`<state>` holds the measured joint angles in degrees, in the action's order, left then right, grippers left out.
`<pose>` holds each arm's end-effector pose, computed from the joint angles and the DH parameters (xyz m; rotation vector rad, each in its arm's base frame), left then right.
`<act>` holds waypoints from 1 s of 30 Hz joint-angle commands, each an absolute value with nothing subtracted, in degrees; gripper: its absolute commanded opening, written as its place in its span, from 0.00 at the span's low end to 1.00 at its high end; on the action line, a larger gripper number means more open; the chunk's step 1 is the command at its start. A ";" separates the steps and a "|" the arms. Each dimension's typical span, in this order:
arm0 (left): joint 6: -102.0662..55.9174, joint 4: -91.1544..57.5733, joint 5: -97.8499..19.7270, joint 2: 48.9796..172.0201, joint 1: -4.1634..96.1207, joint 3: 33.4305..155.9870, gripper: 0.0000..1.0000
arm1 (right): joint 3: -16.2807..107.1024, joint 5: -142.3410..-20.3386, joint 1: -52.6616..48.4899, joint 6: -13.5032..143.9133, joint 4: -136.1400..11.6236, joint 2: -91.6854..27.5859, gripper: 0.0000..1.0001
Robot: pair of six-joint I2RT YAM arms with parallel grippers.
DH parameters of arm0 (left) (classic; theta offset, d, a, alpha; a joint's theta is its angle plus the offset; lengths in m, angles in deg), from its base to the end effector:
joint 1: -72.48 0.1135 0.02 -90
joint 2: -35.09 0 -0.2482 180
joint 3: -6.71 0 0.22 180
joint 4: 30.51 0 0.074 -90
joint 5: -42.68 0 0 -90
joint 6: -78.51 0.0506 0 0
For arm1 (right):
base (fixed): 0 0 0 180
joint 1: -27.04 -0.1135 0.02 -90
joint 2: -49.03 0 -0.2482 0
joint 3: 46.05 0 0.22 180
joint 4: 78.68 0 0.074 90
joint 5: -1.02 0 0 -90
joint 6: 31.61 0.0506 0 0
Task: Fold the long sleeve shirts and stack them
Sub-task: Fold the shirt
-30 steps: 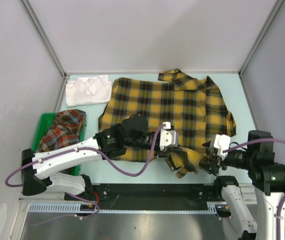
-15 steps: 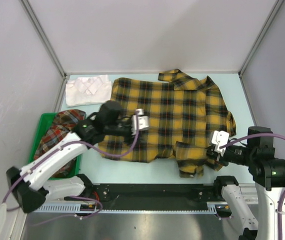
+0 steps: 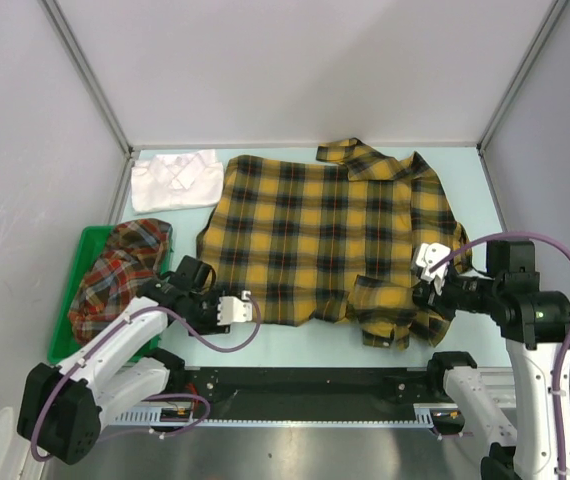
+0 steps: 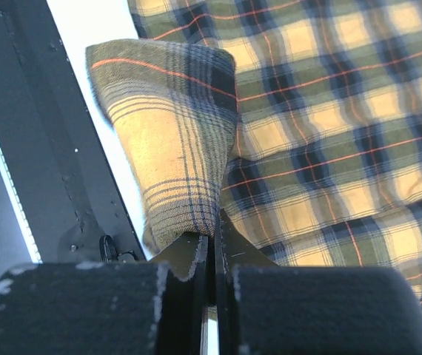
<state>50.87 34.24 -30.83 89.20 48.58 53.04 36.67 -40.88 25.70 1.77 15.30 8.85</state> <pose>0.1124 -0.0655 0.1679 1.9256 1.9660 -0.2372 0.0588 0.0390 0.3381 -1.3263 1.7066 0.4977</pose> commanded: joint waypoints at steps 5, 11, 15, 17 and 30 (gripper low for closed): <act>62.24 23.81 -34.49 90.11 49.01 47.25 0.55 | 39.03 -42.14 25.37 0.82 15.63 6.23 0.00; 63.56 25.64 -34.14 90.82 49.01 46.79 0.20 | 39.65 -43.36 24.84 -0.14 16.51 5.44 0.00; 64.35 33.90 -30.20 88.45 50.59 49.60 0.02 | 40.97 -45.11 24.76 -2.34 19.05 5.35 0.00; 65.40 39.07 -29.57 85.99 51.29 51.01 0.00 | 42.54 -45.65 24.58 -2.52 19.67 5.44 0.00; 60.41 41.39 -24.03 99.42 57.89 68.05 0.00 | 50.27 -48.64 24.32 -8.58 16.52 -4.92 0.00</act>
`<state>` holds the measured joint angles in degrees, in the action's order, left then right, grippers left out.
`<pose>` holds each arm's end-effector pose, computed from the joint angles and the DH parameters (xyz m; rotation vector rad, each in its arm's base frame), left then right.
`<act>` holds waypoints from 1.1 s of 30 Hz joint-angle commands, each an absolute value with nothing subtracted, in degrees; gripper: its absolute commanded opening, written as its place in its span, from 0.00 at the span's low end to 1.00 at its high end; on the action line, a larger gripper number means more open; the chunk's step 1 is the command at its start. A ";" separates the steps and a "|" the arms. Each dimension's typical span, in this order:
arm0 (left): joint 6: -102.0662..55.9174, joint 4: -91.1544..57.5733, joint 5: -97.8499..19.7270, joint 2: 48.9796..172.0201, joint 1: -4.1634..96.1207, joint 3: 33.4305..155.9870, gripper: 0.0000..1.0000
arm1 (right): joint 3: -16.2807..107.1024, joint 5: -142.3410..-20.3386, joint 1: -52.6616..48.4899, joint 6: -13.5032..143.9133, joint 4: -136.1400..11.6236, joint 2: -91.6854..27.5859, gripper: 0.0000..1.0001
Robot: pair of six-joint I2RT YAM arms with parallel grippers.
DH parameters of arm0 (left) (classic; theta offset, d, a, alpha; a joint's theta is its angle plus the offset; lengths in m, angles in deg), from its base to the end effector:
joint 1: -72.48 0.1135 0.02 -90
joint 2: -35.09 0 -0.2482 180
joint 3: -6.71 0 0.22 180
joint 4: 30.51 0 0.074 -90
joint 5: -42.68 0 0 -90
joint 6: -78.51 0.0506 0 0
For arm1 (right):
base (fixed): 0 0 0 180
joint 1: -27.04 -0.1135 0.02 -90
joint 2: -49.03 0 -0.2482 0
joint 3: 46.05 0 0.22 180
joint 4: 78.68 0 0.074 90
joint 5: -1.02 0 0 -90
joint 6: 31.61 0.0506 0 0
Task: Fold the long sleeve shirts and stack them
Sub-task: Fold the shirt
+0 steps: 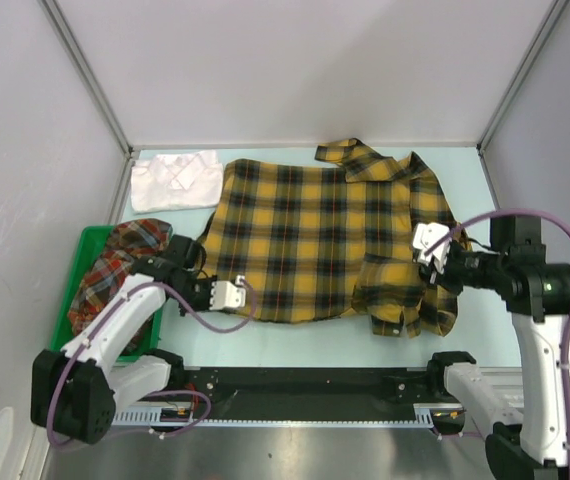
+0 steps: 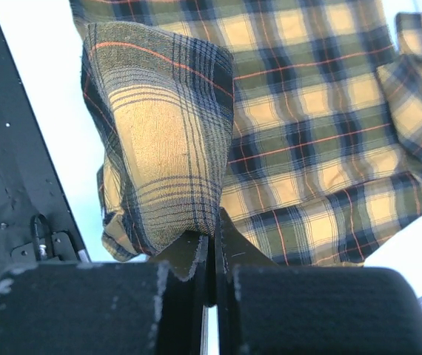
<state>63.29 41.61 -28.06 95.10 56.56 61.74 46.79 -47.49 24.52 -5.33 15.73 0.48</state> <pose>0.1323 -0.0551 0.1907 2.0088 1.9097 -0.2556 0.0834 0.0372 0.3673 -1.4417 1.6618 0.3081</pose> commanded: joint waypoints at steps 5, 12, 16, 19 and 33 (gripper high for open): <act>57.68 38.49 -25.09 106.01 59.81 75.00 0.00 | 56.16 -48.46 24.84 -12.26 13.88 -13.09 0.00; 52.06 36.82 -23.86 118.40 63.25 86.86 0.00 | 67.50 -45.57 28.71 -20.78 14.05 -28.56 0.00; 49.16 35.33 -24.73 126.73 63.25 92.66 0.00 | 73.21 -44.95 28.97 -23.61 12.38 -36.82 0.00; 47.31 34.01 -25.35 130.09 63.86 95.91 0.00 | 78.92 -44.33 29.24 -24.84 12.12 -43.68 0.00; 46.34 34.01 -27.02 140.56 64.48 103.84 0.00 | 98.45 -42.93 27.48 -29.06 15.63 -63.64 0.00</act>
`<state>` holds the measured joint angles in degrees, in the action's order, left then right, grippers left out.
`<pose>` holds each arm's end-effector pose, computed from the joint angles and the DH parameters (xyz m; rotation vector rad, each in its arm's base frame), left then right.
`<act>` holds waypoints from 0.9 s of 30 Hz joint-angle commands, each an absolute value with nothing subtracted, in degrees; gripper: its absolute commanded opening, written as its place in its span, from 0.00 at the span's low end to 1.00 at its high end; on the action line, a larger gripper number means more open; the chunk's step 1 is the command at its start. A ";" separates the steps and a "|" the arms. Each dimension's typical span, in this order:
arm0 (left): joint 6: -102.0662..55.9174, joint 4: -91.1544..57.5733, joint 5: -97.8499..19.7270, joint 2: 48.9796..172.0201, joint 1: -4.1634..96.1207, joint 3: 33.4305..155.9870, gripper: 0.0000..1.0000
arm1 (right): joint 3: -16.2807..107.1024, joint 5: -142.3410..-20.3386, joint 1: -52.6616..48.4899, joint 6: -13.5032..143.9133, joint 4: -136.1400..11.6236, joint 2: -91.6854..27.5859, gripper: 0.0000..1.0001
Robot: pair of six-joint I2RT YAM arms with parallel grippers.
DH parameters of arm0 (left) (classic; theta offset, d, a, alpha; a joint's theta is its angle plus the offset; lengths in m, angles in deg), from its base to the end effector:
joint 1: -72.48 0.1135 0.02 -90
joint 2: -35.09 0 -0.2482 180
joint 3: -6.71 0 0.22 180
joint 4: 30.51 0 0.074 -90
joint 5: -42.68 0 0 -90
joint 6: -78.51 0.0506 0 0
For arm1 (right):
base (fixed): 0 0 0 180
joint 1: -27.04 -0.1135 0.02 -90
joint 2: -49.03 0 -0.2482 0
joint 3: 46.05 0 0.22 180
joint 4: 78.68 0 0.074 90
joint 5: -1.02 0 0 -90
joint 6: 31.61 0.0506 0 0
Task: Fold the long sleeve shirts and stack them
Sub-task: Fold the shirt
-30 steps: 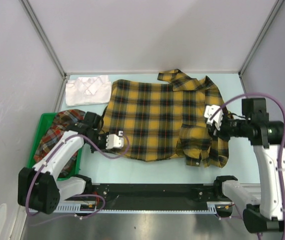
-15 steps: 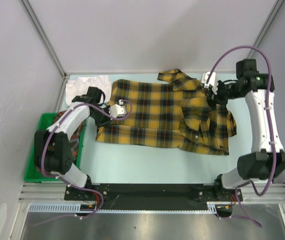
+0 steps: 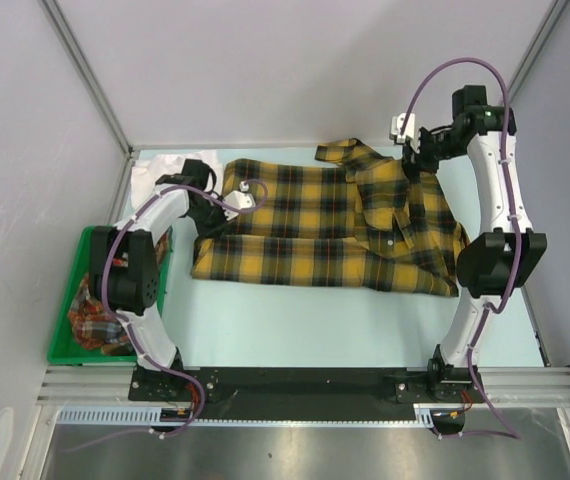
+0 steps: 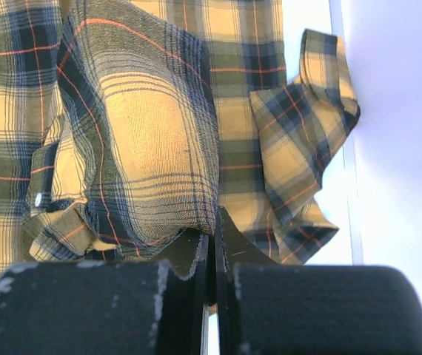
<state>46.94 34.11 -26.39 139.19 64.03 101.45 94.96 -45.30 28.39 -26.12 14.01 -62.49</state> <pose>0.3248 -0.0665 0.2019 1.5589 2.2322 -0.2939 0.3531 0.0266 0.3540 -1.6760 1.5611 0.2991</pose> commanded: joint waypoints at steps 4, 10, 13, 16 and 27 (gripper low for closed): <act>45.81 33.83 -27.02 141.70 64.48 104.10 0.00 | 96.87 -43.01 27.22 -29.50 15.20 -64.70 0.00; 45.28 32.69 -28.42 142.93 64.57 103.58 0.00 | 95.72 -43.28 25.29 -28.10 11.33 -65.66 0.00; 45.02 32.42 -28.34 143.20 64.66 103.49 0.00 | 97.04 -42.93 25.02 -26.86 8.96 -66.28 0.00; 44.93 32.25 -28.42 143.46 64.66 103.22 0.00 | 98.97 -42.75 24.49 -26.60 8.51 -67.51 0.00; 43.97 31.19 -29.21 143.46 65.09 101.91 0.00 | 99.59 -43.10 22.03 -25.90 4.66 -70.76 0.00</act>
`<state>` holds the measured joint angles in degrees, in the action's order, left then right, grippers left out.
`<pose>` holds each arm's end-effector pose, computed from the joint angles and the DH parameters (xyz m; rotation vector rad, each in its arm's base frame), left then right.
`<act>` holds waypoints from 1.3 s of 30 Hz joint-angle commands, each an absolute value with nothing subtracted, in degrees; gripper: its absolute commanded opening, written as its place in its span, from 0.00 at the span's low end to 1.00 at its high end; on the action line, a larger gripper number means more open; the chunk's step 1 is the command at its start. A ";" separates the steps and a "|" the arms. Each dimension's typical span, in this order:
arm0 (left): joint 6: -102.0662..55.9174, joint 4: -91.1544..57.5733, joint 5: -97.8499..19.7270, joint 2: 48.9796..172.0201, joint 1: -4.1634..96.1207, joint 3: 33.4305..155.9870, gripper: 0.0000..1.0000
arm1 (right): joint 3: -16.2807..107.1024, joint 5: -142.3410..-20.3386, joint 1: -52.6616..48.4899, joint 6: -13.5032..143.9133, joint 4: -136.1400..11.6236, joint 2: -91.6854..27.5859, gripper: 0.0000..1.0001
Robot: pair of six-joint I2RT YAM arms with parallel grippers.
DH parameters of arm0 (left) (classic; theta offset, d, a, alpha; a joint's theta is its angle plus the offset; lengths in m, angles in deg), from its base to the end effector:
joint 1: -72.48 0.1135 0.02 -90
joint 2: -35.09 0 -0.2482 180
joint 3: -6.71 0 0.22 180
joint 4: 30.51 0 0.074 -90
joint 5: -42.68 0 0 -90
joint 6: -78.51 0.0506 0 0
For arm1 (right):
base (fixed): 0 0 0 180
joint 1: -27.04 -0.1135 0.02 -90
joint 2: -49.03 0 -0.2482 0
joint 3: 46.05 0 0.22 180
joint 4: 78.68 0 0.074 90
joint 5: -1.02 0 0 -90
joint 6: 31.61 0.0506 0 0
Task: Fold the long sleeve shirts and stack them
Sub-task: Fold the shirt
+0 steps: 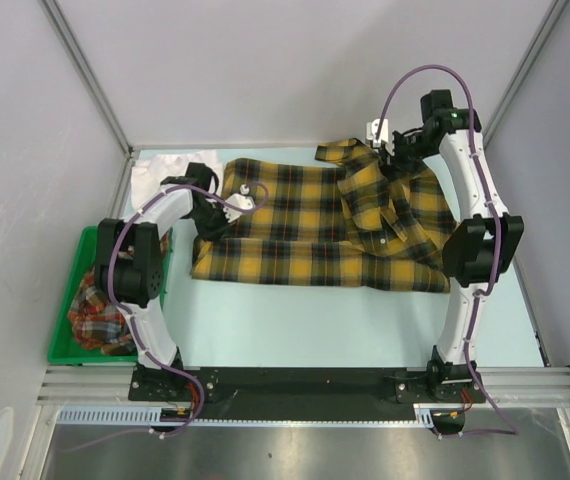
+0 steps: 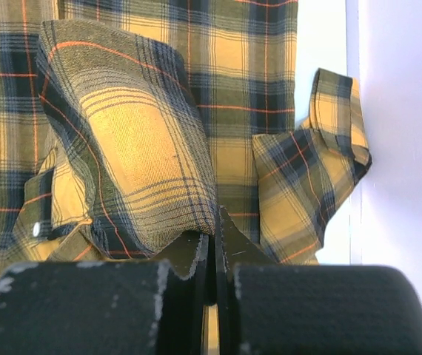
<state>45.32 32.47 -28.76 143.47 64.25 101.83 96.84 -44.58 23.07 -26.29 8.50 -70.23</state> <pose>0.3356 -0.0648 0.1801 1.5398 2.3133 -0.2759 0.3885 0.0625 0.3196 -1.7499 1.4787 0.3622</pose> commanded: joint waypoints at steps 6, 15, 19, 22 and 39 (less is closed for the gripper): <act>42.74 30.49 -28.96 143.29 65.53 101.20 0.00 | 98.89 -43.89 20.80 -23.35 2.19 -71.73 0.08; 33.34 35.59 -16.92 140.48 68.08 111.74 0.47 | 87.85 -49.43 30.54 -7.46 8.34 -60.94 0.88; 30.43 36.20 -15.77 140.65 66.33 115.17 0.57 | 79.21 -48.64 40.98 0.63 12.28 -54.25 0.82; 30.96 37.08 -15.94 140.21 64.92 113.52 0.62 | 73.15 -48.38 45.48 5.20 16.31 -52.31 0.67; 52.13 38.49 -26.83 125.80 63.86 84.07 0.76 | 36.75 -57.51 54.99 19.19 -8.18 -48.08 0.42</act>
